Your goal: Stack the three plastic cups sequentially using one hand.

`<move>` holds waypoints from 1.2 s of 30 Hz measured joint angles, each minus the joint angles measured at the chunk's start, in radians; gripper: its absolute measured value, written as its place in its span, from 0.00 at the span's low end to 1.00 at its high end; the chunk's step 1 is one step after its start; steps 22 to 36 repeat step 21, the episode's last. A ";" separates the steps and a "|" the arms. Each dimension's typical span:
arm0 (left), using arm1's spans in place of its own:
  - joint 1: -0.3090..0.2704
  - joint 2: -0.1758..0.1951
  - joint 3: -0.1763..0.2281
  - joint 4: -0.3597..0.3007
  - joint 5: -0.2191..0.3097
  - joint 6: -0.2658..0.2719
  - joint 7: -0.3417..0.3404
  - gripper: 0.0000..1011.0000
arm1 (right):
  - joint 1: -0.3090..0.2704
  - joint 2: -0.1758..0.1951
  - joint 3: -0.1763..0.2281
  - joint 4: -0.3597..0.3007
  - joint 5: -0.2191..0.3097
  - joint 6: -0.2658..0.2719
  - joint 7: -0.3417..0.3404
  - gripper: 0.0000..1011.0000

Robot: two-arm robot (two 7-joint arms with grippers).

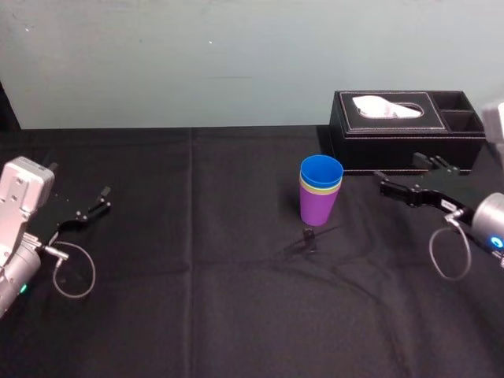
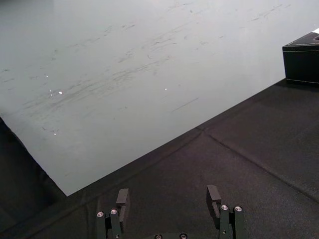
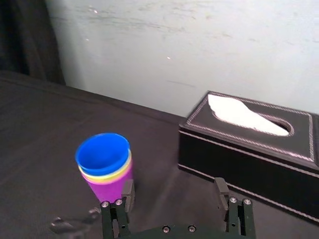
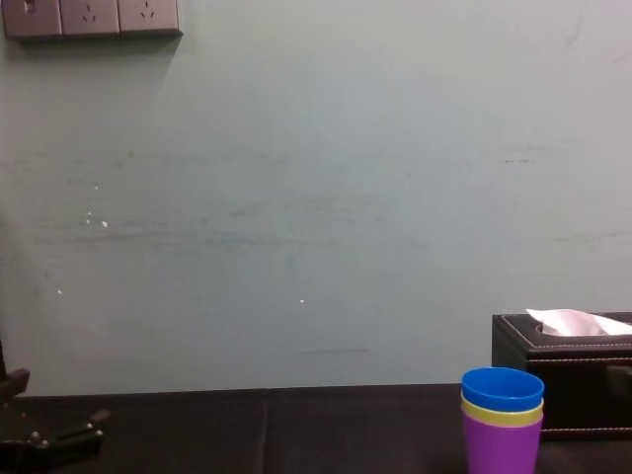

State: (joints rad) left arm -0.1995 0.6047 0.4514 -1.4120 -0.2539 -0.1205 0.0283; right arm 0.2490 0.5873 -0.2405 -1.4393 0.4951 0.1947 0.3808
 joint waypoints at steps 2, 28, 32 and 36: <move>0.000 0.000 0.000 0.000 0.000 0.000 0.000 1.00 | -0.014 0.004 0.013 0.011 0.004 -0.007 0.000 0.99; 0.000 0.000 0.000 0.000 0.000 0.000 0.000 1.00 | -0.030 0.006 0.027 0.030 0.009 -0.015 0.006 0.99; 0.000 0.000 0.000 0.000 0.000 0.000 0.000 1.00 | -0.030 0.006 0.027 0.030 0.009 -0.015 0.006 0.99; 0.000 0.000 0.000 0.000 0.000 0.000 0.000 1.00 | -0.030 0.006 0.027 0.030 0.009 -0.015 0.006 0.99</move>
